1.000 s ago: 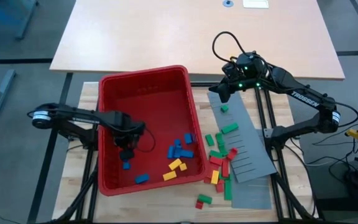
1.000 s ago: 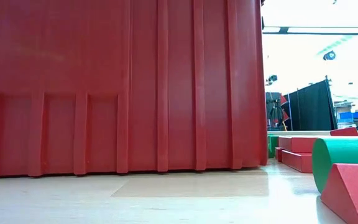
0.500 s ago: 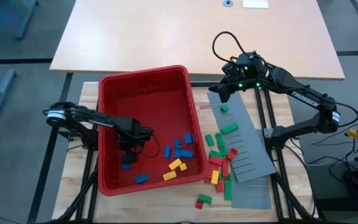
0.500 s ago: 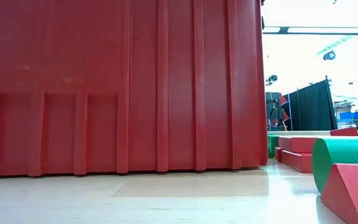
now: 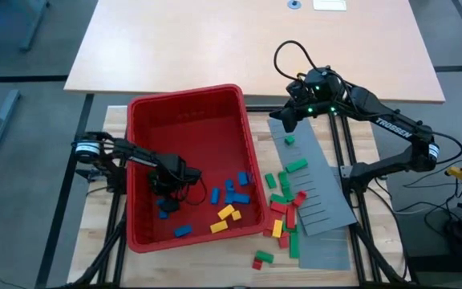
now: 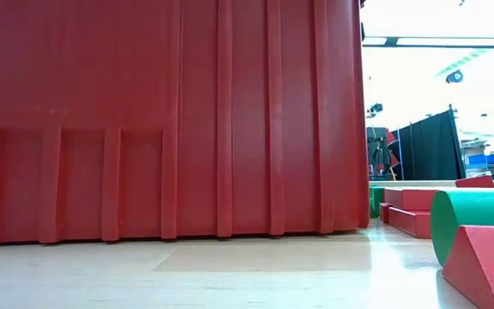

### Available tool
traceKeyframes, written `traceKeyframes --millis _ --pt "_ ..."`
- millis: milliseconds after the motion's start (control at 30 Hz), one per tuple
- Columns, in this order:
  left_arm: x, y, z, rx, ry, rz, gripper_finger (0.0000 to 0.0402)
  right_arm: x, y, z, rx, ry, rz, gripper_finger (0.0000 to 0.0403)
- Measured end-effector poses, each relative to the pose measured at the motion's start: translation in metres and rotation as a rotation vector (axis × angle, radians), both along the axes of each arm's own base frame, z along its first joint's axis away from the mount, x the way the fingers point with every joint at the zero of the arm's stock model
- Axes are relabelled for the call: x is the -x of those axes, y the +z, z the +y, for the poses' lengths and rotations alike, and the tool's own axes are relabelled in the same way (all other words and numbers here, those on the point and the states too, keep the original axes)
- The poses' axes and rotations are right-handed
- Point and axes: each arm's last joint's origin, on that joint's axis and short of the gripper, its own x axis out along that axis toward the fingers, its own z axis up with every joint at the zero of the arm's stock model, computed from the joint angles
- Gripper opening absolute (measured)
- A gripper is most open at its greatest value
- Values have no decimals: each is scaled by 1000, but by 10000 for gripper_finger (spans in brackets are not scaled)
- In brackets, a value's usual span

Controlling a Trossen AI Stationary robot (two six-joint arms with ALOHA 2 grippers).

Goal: Sort blocks

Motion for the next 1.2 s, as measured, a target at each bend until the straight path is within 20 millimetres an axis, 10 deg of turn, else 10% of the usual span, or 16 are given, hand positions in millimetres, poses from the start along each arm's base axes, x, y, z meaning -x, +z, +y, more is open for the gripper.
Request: traceKeyframes --millis 233,467,833,1200 --pt "0 -1 0 -7 5 3 284 0 0 0 0 0 0 0" --pt "-3 0 0 -15 21 -10 109 0 0 0 1 -1 0 0" --pt "-7 6 1 -28 42 -60 111 0 0 0 7 2 1 0" --pt "-46 78 9 -167 55 -375 111 -2 -2 -2 4 1 6 0"
